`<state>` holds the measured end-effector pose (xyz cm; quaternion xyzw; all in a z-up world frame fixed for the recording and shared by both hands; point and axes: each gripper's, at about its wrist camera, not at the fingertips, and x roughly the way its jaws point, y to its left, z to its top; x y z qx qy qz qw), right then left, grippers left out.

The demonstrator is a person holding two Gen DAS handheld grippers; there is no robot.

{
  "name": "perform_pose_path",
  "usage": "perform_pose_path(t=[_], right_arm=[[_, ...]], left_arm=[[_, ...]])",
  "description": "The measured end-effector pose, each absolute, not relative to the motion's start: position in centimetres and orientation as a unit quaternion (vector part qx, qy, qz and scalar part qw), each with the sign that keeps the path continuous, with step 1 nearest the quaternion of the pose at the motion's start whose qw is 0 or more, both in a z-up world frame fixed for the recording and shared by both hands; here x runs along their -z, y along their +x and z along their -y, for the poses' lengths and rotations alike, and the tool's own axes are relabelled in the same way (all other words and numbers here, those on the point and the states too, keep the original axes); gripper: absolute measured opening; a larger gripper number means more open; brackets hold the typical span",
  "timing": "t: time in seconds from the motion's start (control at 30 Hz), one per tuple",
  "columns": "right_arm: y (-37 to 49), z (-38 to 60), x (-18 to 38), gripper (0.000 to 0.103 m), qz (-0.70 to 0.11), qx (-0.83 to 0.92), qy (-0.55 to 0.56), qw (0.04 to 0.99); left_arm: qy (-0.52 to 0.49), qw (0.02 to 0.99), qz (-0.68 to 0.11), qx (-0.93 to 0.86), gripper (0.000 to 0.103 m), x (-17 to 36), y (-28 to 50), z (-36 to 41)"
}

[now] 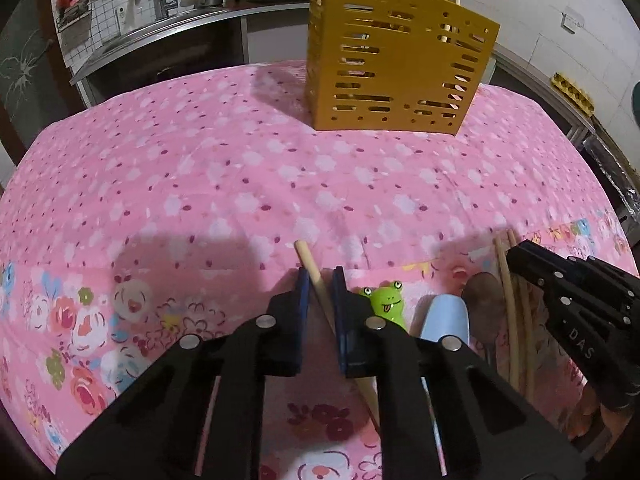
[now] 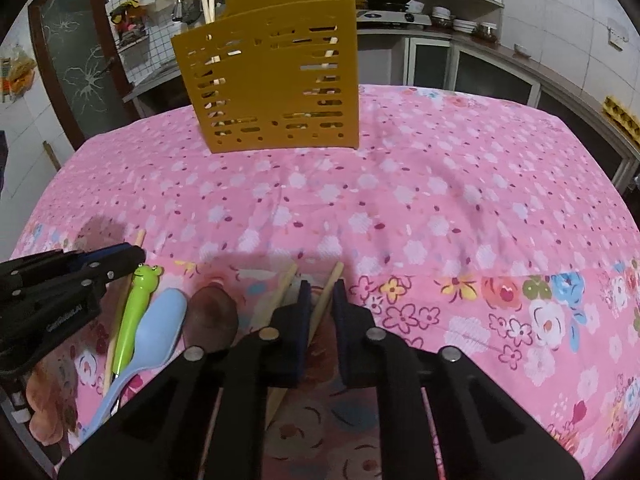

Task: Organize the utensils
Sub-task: 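Close the left tool on a chopstick while the right tool closes on another, then lift the left tool's chopstick toward the yellow holder while the right tool carries its chopstick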

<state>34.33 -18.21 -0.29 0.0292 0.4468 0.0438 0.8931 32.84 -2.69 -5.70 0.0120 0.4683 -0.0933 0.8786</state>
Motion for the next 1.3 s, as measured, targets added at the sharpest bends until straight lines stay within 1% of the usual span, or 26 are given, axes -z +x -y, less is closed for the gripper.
perform_pose_path(t=[0.27,0.37,0.53,0.97,1.03,1.13,1.3], right_arm=[[35.1,18.4,0.2,0.011,-0.446,-0.057,0.014,0.893],[35.4,18.7,0.1,0.011,-0.444,-0.054,0.014,0.894],[36.1,19.2,0.1,0.011,-0.445,-0.046,0.009,0.895],[39.0,19.4,0.1,0.011,-0.503,0.007,0.065,0.862],[39.3,19.3,0.1,0.011,-0.501,0.016,0.072,0.862],[39.3,19.3,0.3,0.008,-0.496,0.023,0.080,0.865],[38.7,19.8,0.5,0.006,-0.470,0.020,0.101,0.877]], left_arm=[[0.021,0.879,-0.463,0.114,0.009,5.8,33.5,3.0],[0.014,0.879,-0.462,0.119,0.005,5.8,34.1,2.5],[0.010,0.878,-0.464,0.115,0.005,5.9,35.0,1.7],[0.019,0.874,-0.477,0.092,0.005,6.0,35.6,2.5],[0.023,0.875,-0.475,0.088,0.005,6.0,35.6,2.7],[0.006,0.878,-0.470,0.086,0.004,6.0,35.5,2.3],[-0.008,0.881,-0.465,0.085,0.004,6.0,35.4,1.9]])
